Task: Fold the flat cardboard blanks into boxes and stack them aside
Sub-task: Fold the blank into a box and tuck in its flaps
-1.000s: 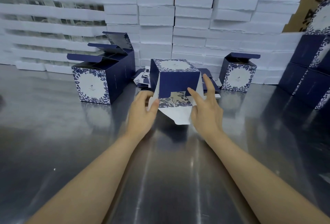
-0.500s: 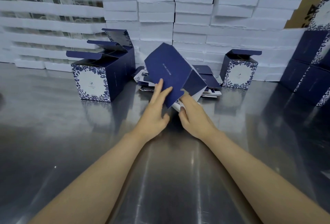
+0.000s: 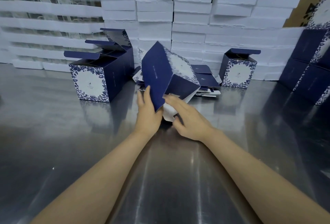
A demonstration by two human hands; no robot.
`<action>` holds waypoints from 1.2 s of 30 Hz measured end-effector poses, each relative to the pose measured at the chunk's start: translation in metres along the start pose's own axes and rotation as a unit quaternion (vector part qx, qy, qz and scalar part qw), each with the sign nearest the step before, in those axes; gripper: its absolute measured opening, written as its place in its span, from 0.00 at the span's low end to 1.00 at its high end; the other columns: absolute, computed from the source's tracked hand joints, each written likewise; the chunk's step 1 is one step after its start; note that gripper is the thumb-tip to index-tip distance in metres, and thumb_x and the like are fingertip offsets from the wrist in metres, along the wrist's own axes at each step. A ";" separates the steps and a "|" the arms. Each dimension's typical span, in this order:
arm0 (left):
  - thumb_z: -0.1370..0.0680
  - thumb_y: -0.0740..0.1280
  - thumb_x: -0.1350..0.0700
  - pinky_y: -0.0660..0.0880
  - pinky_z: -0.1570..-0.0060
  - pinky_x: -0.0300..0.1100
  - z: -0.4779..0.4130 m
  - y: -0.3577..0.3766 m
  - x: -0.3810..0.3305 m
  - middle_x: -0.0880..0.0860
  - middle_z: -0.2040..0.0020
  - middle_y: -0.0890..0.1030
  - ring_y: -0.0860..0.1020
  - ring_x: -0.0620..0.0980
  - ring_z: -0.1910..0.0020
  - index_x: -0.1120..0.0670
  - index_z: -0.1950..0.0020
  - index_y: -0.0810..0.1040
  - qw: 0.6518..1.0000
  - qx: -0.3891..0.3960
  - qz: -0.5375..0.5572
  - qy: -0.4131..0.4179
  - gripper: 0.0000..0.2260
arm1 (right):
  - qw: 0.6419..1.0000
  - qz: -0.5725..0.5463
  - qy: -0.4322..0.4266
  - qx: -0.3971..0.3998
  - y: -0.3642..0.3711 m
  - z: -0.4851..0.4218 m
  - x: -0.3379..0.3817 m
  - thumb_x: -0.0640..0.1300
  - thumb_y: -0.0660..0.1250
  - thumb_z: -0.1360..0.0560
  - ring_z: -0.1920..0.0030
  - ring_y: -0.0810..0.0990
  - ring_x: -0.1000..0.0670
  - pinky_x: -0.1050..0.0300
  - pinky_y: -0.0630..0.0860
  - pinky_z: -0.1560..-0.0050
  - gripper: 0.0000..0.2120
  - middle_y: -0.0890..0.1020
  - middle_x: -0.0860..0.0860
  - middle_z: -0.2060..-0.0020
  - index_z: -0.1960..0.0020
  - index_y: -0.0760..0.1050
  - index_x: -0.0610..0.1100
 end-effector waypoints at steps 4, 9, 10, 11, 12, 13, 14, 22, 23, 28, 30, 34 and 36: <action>0.24 0.61 0.70 0.70 0.36 0.43 -0.006 -0.006 0.003 0.55 0.30 0.69 0.72 0.54 0.36 0.57 0.28 0.62 0.993 -0.042 0.058 -0.093 0.25 | 0.970 0.147 -0.032 -0.193 -0.006 -0.002 -0.001 0.32 0.55 0.38 0.52 0.80 0.44 0.51 0.68 0.51 0.21 0.83 0.47 0.54 0.53 0.82 0.40; 0.26 0.55 0.75 0.78 0.69 0.34 -0.006 -0.011 0.002 0.50 0.42 0.72 0.77 0.45 0.56 0.54 0.39 0.66 0.968 -0.091 0.199 -0.125 0.21 | 0.946 0.085 0.138 -0.280 -0.015 0.004 -0.023 0.22 0.58 0.37 0.39 0.70 0.46 0.52 0.63 0.37 0.30 0.74 0.40 0.41 0.37 0.74 0.37; 0.26 0.55 0.75 0.77 0.71 0.33 -0.006 -0.011 0.002 0.49 0.43 0.72 0.77 0.44 0.58 0.53 0.41 0.68 0.969 -0.099 0.193 -0.122 0.21 | 0.953 0.039 0.147 -0.261 -0.016 0.005 -0.026 0.23 0.59 0.30 0.36 0.69 0.46 0.51 0.64 0.33 0.27 0.71 0.40 0.37 0.33 0.71 0.37; 0.26 0.55 0.74 0.77 0.71 0.33 -0.006 -0.012 0.001 0.49 0.43 0.72 0.76 0.43 0.60 0.52 0.43 0.69 0.970 -0.104 0.185 -0.118 0.21 | 0.958 -0.004 0.153 -0.243 -0.017 0.005 -0.027 0.27 0.60 0.25 0.33 0.68 0.46 0.53 0.65 0.31 0.24 0.68 0.43 0.34 0.29 0.67 0.38; 0.27 0.54 0.74 0.76 0.72 0.33 -0.007 -0.013 0.000 0.49 0.44 0.73 0.76 0.43 0.61 0.52 0.44 0.70 0.971 -0.106 0.182 -0.114 0.20 | 0.960 -0.034 0.163 -0.226 -0.017 0.004 -0.026 0.32 0.62 0.22 0.32 0.67 0.47 0.58 0.65 0.31 0.24 0.65 0.46 0.32 0.27 0.63 0.39; 0.27 0.54 0.73 0.75 0.73 0.33 -0.007 -0.013 0.000 0.49 0.45 0.73 0.76 0.44 0.61 0.51 0.45 0.70 0.970 -0.102 0.188 -0.113 0.20 | 0.960 -0.054 0.174 -0.212 -0.017 0.003 -0.025 0.35 0.63 0.21 0.31 0.65 0.51 0.65 0.63 0.31 0.25 0.62 0.49 0.31 0.25 0.61 0.40; 0.27 0.54 0.73 0.75 0.73 0.34 -0.007 -0.013 -0.001 0.49 0.46 0.74 0.76 0.46 0.59 0.51 0.46 0.70 0.969 -0.096 0.199 -0.113 0.19 | 0.960 -0.065 0.180 -0.203 -0.016 0.002 -0.024 0.37 0.63 0.20 0.30 0.63 0.57 0.71 0.60 0.33 0.27 0.61 0.52 0.31 0.25 0.59 0.42; 0.24 0.65 0.62 0.70 0.50 0.37 0.001 -0.015 -0.010 0.44 0.46 0.78 0.76 0.44 0.46 0.47 0.44 0.72 0.980 -0.101 0.172 -0.008 0.13 | 0.969 -0.093 0.148 -0.173 -0.010 0.006 -0.024 0.24 0.55 0.26 0.25 0.60 0.52 0.62 0.69 0.34 0.35 0.60 0.52 0.25 0.25 0.54 0.51; 0.24 0.67 0.60 0.70 0.49 0.35 0.001 -0.015 -0.010 0.45 0.44 0.78 0.76 0.42 0.45 0.46 0.43 0.72 0.980 -0.091 0.178 0.010 0.13 | 0.970 -0.101 0.150 -0.163 -0.010 0.005 -0.023 0.25 0.57 0.26 0.25 0.59 0.53 0.68 0.71 0.42 0.37 0.59 0.52 0.25 0.25 0.52 0.53; 0.23 0.65 0.62 0.73 0.41 0.33 0.004 -0.006 -0.009 0.50 0.34 0.74 0.72 0.43 0.34 0.53 0.30 0.66 0.969 0.010 0.223 0.107 0.22 | 0.968 -0.122 0.134 -0.173 -0.004 0.004 -0.026 0.36 0.55 0.23 0.26 0.62 0.53 0.52 0.72 0.35 0.30 0.60 0.54 0.26 0.23 0.56 0.48; 0.22 0.64 0.63 0.72 0.41 0.33 0.004 -0.003 -0.009 0.50 0.31 0.71 0.69 0.44 0.31 0.52 0.28 0.65 0.970 0.009 0.217 0.109 0.23 | 0.958 -0.129 0.135 -0.219 -0.007 0.004 -0.026 0.43 0.54 0.20 0.33 0.67 0.62 0.57 0.70 0.34 0.22 0.66 0.50 0.30 0.26 0.62 0.46; 0.20 0.61 0.60 0.65 0.29 0.47 0.003 -0.005 -0.008 0.47 0.28 0.68 0.65 0.43 0.28 0.44 0.32 0.67 0.977 -0.019 0.174 0.118 0.19 | 0.926 -0.166 0.180 -0.288 -0.011 0.005 -0.030 0.55 0.58 0.23 0.35 0.70 0.55 0.61 0.66 0.34 0.21 0.70 0.45 0.32 0.33 0.65 0.49; 0.19 0.59 0.60 0.64 0.29 0.50 0.003 -0.007 -0.009 0.46 0.29 0.70 0.66 0.41 0.29 0.47 0.34 0.71 0.980 -0.034 0.160 0.117 0.15 | 0.910 -0.192 0.218 -0.296 -0.010 0.005 -0.032 0.57 0.64 0.26 0.31 0.68 0.52 0.57 0.66 0.31 0.25 0.69 0.48 0.30 0.32 0.63 0.53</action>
Point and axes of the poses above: each hand's wrist, its own z-axis away from the middle knuckle, its own y-axis out of the palm, x = y × z, the point moved 1 cm from there along -z, towards the middle knuckle
